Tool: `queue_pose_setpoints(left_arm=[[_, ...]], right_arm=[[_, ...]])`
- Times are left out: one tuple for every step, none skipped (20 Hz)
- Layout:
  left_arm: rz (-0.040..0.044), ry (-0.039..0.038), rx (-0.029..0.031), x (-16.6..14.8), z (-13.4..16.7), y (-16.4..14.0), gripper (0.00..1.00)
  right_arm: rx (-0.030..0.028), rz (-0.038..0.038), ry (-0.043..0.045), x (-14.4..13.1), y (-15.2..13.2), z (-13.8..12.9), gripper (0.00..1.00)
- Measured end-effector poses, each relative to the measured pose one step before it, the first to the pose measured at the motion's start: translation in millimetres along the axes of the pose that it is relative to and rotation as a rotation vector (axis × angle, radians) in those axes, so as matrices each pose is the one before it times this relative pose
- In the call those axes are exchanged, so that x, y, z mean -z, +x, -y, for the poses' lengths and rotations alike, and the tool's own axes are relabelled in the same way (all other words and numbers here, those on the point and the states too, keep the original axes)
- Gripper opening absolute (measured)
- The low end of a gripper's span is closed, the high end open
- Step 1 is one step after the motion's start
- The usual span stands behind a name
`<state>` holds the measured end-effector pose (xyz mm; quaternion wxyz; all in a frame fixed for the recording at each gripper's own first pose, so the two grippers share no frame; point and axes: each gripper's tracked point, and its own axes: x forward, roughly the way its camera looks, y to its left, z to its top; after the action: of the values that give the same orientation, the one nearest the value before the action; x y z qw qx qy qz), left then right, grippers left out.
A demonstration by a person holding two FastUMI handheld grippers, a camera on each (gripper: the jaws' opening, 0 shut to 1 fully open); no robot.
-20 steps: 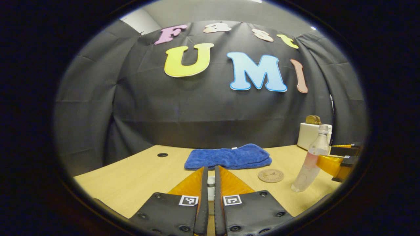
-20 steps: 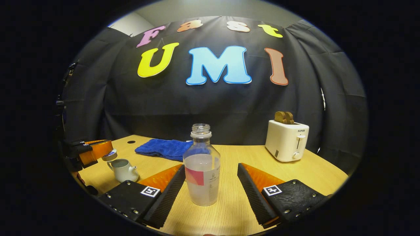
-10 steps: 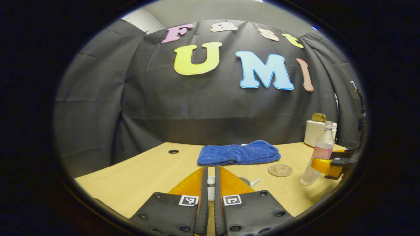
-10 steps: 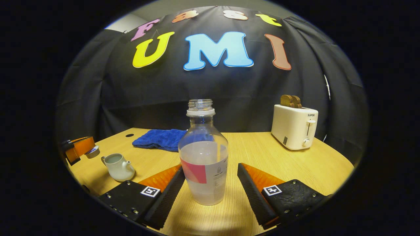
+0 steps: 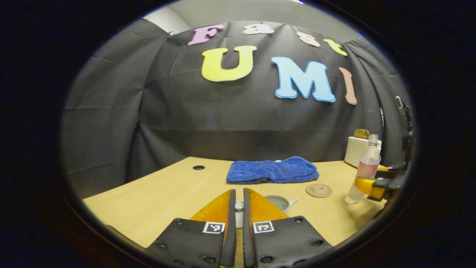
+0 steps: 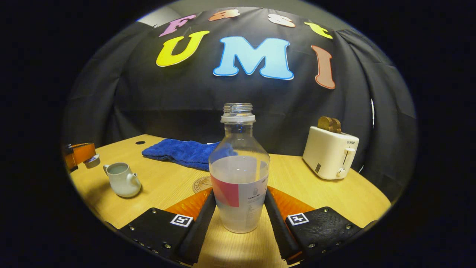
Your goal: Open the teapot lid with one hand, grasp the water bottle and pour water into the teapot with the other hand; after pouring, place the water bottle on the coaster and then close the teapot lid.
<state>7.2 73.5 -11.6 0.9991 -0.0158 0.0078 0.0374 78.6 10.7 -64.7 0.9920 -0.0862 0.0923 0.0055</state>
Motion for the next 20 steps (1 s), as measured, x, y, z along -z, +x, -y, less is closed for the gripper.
queue_pose_setpoints(left_arm=[[-0.00055,0.001,-0.00133,0.46,-1.17,-0.24,0.13],[0.0018,-0.00034,-0.00149,0.13,-0.89,-0.29,0.14],[0.00008,0.00042,-0.00139,-0.82,-1.18,0.1,0.15],[-0.00199,0.00132,-0.00144,1.51,-0.67,-0.6,0.15],[-0.00205,-0.00043,0.00043,0.29,-0.77,-0.21,0.15],[-0.00136,-0.00242,0.00045,1.73,-0.38,0.11,0.14],[-0.00232,-0.00334,-0.00023,0.51,-1.7,-1.52,0.14],[-0.001,-0.00184,-0.00207,0.72,-1.9,-1.12,0.14],[-0.00123,0.00142,-0.00414,0.22,-3.11,-1.38,0.14],[-0.00227,0.00022,-0.00345,1.43,-3.47,-1.12,0.14],[-0.00027,-0.0005,-0.00416,0.08,-3.02,-1.69,0.14],[-0.00075,-0.00021,-0.00395,1.35,-2.77,-0.78,0.14],[-0.0007,-0.00195,-0.00143,0.35,-3.18,-0.67,0.14],[0.00046,-0.00161,-0.00015,1.08,-0.66,-0.28,0.14],[-0.00218,-0.00027,-0.00088,0.44,-1.79,-0.76,0.14],[-0.00125,-0.00149,0.00054,1.18,-1.63,-1.25,0.13],[-0.00012,-0.002,-0.00192,0.47,-1.6,-1.05,0.13],[-0.00206,-0.00174,-0.00084,1.02,-2.03,-0.64,0.14],[-0.00178,-0.00437,0.00162,0.63,-1.25,-0.98,0.14],[-0.0024,-0.00148,-0.00323,2.0,-1.08,0.41,0.14]], right_arm=[[0.01117,0.01968,-0.04728,-7.44,-0.2,0.56,0.77],[0.01292,0.02208,-0.05185,-6.79,0.64,0.57,0.77],[0.0048,0.0235,-0.05209,-8.64,0.78,-0.48,0.77],[0.00355,0.02057,-0.04134,-6.5,2.3,-0.72,0.77],[-0.00545,0.01552,-0.02727,-5.75,1.69,-2.5,0.77],[-0.00511,0.0073,-0.0223,-3.14,3.53,-3.09,0.77],[-0.00276,-0.00004,-0.02713,-2.05,3.26,-2.72,0.77],[0.00545,-0.00201,-0.03666,-0.3,2.22,-1.99,0.76],[0.00828,-0.00222,-0.04281,-0.88,1.9,-0.83,0.77],[0.0068,-0.00305,-0.04038,-0.38,1.51,-1.21,0.77],[-0.00328,-0.00676,-0.03534,-0.22,2.74,-2.88,0.77],[-0.0046,-0.00885,-0.03606,0.78,2.78,-3.94,0.76],[-0.0011,-0.00331,-0.04244,-1.98,1.8,-3.65,0.76],[0.00484,0.0032,-0.0447,-3.79,0.97,-2.64,0.76],[0.00009,0.0035,-0.03979,-3.96,1.4,-3.14,0.77],[-0.00661,0.00125,-0.03434,-2.29,2.82,-5.12,0.76],[-0.00576,0.00043,-0.03516,-3.22,2.16,-5.14,0.76],[-0.00421,0.00335,-0.03932,-3.48,1.78,-3.84,0.76],[-0.00048,0.00664,-0.03827,-4.65,0.71,-3.75,0.77],[-0.00314,0.00785,-0.03762,-3.45,0.35,-2.96,0.76]])
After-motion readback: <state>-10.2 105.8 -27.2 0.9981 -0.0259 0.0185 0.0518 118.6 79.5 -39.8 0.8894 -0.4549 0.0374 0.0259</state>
